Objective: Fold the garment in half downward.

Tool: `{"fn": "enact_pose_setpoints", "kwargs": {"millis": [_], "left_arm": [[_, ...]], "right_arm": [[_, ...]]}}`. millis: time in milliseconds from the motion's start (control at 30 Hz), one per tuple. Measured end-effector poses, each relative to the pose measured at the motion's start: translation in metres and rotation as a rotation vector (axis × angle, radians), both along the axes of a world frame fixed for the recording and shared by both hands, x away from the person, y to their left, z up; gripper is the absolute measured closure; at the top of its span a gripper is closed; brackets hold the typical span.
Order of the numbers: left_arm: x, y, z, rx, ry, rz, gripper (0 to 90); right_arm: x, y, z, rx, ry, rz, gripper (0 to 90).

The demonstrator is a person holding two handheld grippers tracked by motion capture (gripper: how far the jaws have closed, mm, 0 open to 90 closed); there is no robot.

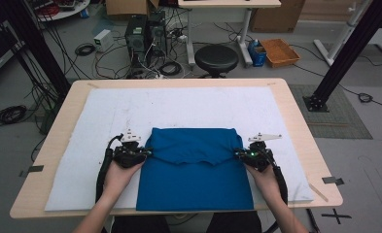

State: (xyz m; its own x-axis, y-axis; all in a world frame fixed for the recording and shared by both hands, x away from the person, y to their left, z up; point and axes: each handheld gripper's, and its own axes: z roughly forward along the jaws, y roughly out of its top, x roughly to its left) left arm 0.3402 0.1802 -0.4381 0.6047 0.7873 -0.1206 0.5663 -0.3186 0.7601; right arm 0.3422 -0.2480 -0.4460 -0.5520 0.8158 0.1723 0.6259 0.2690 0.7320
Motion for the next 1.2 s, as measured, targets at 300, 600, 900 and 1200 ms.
{"fn": "enact_pose_setpoints", "kwargs": {"millis": [300, 600, 900, 1200], "left_arm": [[-0.002, 0.002, 0.008, -0.034, -0.015, -0.001, 85.0], [-0.013, 0.005, 0.018, -0.034, -0.01, -0.037, 85.0], [-0.03, 0.002, 0.029, -0.028, -0.023, -0.084, 85.0], [-0.053, 0.004, 0.039, -0.043, -0.026, -0.12, 85.0]], "right_arm": [[-0.007, -0.002, 0.013, 0.02, -0.047, 0.005, 87.5], [-0.017, -0.006, 0.024, 0.006, -0.057, 0.019, 87.5], [-0.033, -0.012, 0.034, -0.001, -0.08, 0.018, 87.4], [-0.055, -0.013, 0.043, 0.007, -0.093, 0.042, 87.4]]}}
